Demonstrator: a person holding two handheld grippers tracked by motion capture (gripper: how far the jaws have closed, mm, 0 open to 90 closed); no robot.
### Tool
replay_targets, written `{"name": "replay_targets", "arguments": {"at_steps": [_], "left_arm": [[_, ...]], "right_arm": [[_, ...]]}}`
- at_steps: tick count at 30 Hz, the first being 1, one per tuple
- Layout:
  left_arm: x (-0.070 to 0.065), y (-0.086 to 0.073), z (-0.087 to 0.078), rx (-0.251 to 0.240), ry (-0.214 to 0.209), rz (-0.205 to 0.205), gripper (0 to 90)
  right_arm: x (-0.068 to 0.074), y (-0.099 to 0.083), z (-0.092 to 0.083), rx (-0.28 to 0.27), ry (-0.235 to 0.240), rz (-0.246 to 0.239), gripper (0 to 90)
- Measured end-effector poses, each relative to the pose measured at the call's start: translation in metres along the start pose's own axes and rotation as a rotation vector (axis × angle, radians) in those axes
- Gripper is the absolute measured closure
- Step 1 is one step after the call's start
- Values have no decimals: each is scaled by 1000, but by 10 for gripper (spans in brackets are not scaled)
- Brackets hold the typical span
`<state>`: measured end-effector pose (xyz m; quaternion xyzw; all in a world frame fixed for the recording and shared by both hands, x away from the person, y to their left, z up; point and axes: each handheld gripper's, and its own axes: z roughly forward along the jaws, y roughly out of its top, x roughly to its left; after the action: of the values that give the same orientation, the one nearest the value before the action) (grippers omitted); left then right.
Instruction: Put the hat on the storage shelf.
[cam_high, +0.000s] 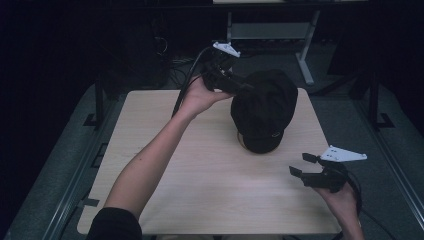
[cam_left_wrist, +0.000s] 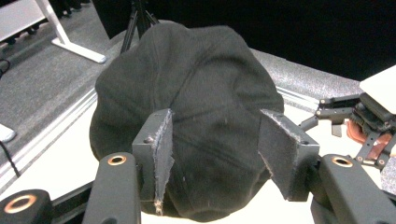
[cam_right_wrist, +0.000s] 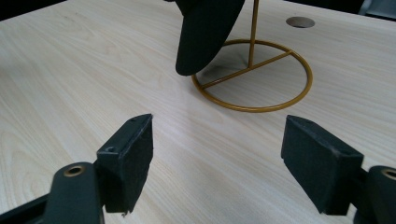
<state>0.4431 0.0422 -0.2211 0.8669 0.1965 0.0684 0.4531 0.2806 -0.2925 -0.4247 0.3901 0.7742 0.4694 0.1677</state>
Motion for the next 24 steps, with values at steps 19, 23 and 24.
{"name": "replay_targets", "arguments": {"at_steps": [19,23,24], "left_arm": [[-7,-39,-20,-6,18,-27,393],[-8,-50,-25,-11,24,-37,381],[-8,-54,-27,-7,25,-31,377]], "right_arm": [[6,2,4,-8,-9,-1,224],[8,3,5,-10,-12,-1,217],[8,3,5,-12,-10,3,215]]}}
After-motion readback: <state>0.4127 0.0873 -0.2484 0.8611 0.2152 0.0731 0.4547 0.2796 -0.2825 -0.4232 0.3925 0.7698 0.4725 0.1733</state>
